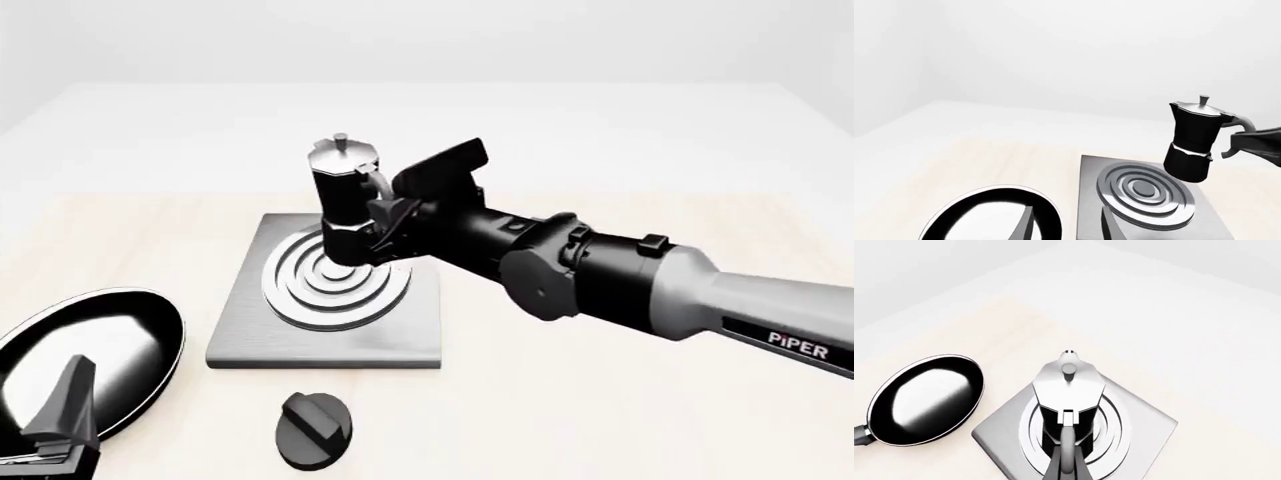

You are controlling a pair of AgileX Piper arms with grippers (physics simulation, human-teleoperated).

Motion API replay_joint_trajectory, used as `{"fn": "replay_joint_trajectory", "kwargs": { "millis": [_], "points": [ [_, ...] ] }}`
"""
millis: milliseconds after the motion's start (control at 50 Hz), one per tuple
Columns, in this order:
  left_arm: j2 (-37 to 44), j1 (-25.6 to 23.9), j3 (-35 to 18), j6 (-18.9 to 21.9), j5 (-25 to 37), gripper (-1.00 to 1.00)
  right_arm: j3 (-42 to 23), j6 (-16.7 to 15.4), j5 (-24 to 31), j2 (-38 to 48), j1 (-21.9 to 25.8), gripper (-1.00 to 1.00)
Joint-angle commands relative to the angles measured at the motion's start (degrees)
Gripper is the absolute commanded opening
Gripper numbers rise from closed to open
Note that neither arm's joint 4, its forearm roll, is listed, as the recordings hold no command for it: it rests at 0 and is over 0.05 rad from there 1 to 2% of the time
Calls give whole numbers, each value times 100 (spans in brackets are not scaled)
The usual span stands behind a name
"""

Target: Turn on the stove and put the moka pot on it.

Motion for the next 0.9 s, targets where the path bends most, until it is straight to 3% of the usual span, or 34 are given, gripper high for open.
{"fn": "replay_joint_trajectory", "kwargs": {
  "millis": [20, 900],
  "points": [
    [-2, 2, 1, 12, 12, 100, -358, 62, -199, 449, -30, -100],
    [434, 32, 0, 152, -267, 100, -1292, 144, -534, 2170, -216, -100]
  ]
}}
